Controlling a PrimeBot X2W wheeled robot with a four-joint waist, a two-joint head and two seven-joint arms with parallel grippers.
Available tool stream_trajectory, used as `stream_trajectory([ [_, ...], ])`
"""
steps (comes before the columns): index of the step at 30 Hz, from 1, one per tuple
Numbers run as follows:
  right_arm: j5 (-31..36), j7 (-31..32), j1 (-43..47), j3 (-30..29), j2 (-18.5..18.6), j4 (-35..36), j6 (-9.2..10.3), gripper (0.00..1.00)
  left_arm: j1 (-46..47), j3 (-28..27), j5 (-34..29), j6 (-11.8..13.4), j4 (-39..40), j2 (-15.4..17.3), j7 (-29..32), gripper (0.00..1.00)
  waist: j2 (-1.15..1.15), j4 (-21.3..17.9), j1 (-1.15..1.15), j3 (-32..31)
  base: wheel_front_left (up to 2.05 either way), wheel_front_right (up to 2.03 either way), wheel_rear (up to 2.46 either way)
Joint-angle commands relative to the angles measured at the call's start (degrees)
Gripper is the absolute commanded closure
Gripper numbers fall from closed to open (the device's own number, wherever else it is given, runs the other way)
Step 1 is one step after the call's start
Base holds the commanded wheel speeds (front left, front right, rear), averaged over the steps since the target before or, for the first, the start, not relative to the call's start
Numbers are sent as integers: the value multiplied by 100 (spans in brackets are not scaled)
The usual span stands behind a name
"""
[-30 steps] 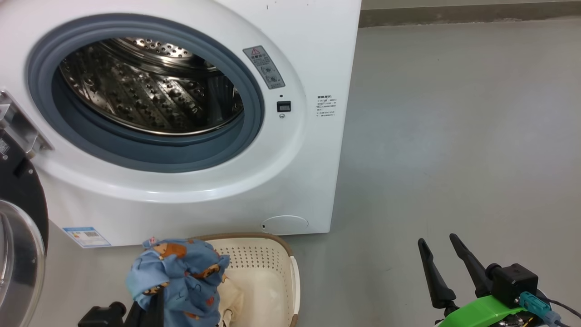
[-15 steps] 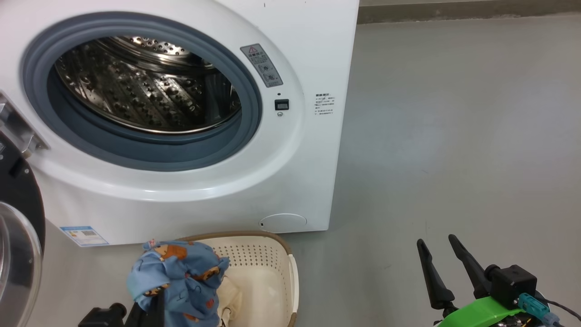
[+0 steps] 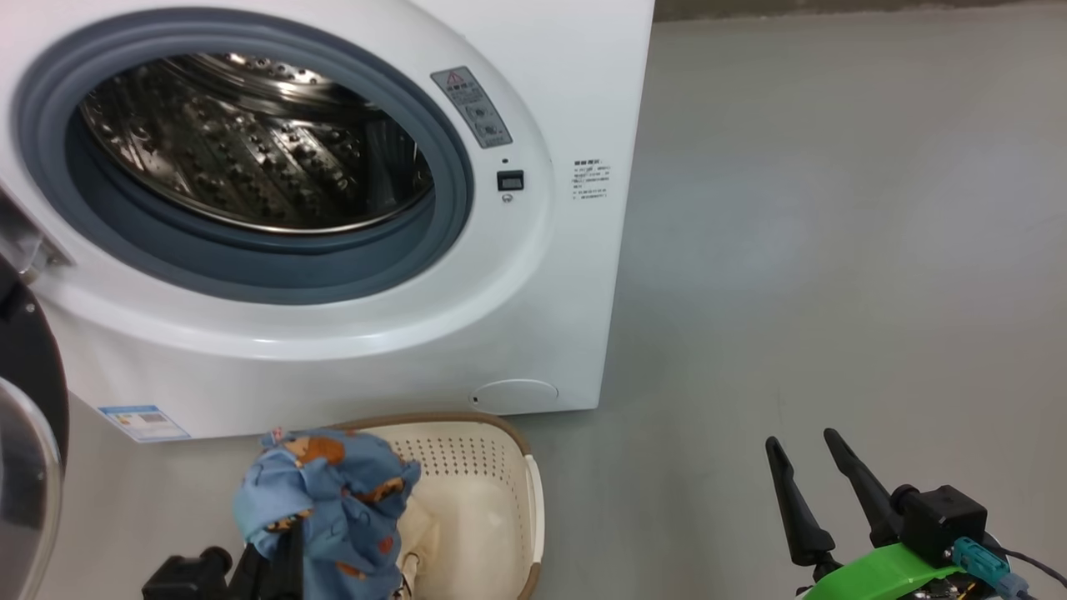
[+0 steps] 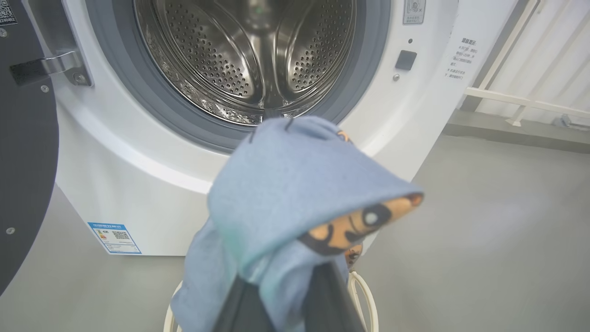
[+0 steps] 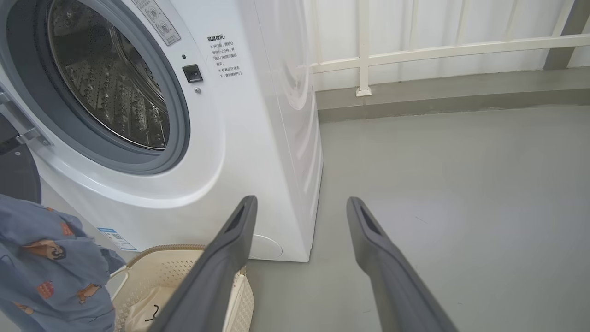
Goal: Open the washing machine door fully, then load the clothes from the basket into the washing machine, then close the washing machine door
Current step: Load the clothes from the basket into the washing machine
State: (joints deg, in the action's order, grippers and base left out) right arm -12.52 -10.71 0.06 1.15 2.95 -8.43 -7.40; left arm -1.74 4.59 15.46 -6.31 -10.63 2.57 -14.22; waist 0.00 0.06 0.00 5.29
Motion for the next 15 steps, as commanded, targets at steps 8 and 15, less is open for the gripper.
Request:
stream_trajectory([
  [8, 42, -43, -299, 113, 41, 258, -9, 0, 834, -358, 125, 33, 314, 32, -78, 100, 0, -153, 0, 658, 0, 0, 0],
  [15, -14, -95, -558, 160, 95, 300, -9, 0, 1913, -652, 28, 21, 72, 69, -78, 100, 0, -417, 0, 1414, 0, 0, 0],
])
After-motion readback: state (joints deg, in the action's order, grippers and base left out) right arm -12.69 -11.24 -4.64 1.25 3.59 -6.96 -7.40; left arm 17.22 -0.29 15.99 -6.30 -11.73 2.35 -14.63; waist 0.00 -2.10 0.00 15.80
